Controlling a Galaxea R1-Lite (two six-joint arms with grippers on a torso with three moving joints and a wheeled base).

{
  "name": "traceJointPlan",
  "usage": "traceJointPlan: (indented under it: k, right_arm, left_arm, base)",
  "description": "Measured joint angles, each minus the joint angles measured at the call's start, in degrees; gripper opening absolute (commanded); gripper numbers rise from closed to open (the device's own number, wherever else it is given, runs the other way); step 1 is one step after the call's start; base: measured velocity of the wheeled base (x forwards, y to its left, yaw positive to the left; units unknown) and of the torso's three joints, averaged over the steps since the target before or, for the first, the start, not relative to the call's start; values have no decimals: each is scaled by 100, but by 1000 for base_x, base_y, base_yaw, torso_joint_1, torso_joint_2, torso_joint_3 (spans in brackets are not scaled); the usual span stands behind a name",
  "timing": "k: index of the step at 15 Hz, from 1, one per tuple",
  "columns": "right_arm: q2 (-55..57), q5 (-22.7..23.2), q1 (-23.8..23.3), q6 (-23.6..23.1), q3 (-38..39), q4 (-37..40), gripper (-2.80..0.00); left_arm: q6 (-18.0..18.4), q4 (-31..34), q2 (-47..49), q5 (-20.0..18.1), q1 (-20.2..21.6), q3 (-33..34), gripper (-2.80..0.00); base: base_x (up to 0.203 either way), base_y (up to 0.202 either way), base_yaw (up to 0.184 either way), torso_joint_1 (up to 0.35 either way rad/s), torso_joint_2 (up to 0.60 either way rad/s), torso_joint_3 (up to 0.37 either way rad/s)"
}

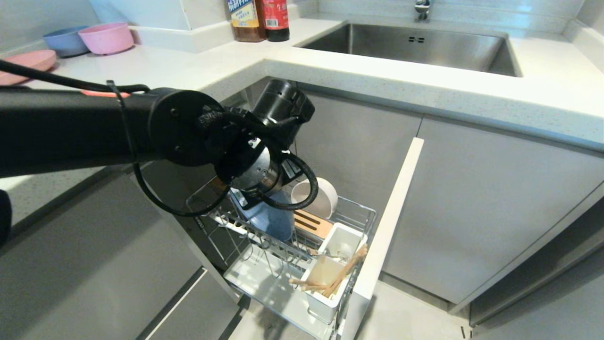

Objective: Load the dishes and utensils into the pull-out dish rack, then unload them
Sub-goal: Take the plate out of the cupboard

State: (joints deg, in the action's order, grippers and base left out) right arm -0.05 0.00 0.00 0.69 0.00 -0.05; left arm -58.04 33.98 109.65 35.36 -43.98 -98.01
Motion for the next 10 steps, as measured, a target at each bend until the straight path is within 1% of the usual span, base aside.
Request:
traceJointPlan:
  k: [4,8,9,10]
  right_arm:
    - [0,0,0,2,0,2,-280]
    - [0,0,0,1,0,0,-280]
    - [0,0,0,2,0,0,-280]
    - [0,0,0,0,0,-2,-280]
  left_arm:
    - [-5,23,-634,176,-442,42,-280]
    - [31,53,-1429,195,-1173,79,-280]
    - [116,105,-1627,200,-1424,52,-280]
    - [311,124,-1779,206,-1640,-75,-280]
  base:
    - [0,0,0,0,0,0]
    - [0,0,0,0,0,0]
    - [0,0,0,0,0,0]
    - [0,0,0,0,0,0]
